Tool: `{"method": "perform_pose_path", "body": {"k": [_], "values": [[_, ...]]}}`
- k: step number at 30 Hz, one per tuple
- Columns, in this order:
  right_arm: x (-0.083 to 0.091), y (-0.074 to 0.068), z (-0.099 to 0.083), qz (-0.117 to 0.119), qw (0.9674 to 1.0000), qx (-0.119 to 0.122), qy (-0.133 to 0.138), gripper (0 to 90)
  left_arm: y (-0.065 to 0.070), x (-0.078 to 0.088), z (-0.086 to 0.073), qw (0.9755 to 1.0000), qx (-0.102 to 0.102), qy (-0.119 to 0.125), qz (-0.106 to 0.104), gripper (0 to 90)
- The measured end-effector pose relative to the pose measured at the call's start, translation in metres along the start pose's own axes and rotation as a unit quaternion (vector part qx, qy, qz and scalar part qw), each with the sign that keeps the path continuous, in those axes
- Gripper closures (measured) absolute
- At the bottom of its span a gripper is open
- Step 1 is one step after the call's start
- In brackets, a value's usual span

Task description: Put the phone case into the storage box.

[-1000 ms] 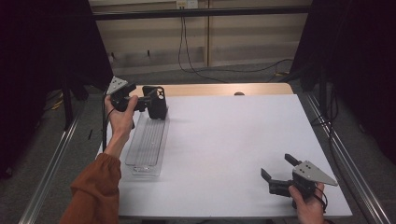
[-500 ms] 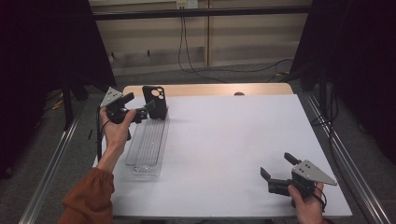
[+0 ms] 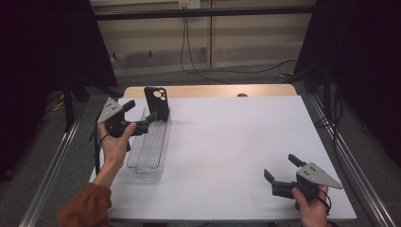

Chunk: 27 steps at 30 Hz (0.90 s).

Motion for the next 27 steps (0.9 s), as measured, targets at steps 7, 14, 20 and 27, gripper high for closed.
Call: {"method": "perform_pose_path", "body": {"k": [7,14,20,27], "values": [[0.001,0.000,0.002,-0.002,0.9999,0.000,0.010,0.0,0.011,0.014,-0.005,1.0000,0.000,-0.002,-0.008,3.0],[0.003,0.000,0.005,-0.003,0.9998,0.001,0.018,0.0,0.014,0.030,-0.008,1.0000,0.007,0.003,-0.001,3.0],[0.005,0.002,0.007,-0.009,0.9996,-0.003,0.025,0.0,0.019,0.045,-0.010,0.9998,0.005,0.017,0.001,2.9],[0.010,0.004,0.007,-0.020,0.9994,-0.005,0.027,0.0,0.024,0.058,-0.021,0.9999,0.008,0.009,0.002,2.9]]}}
Point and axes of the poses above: each handheld gripper's, and its own axes: x roughly backward along the jaws, z roughly out of its top, y roughly to its right, the point moved 9 cm from there along -x, roughly forward along the jaws, and after that the axes turned 10 degrees about y, right-handed, at the moved point
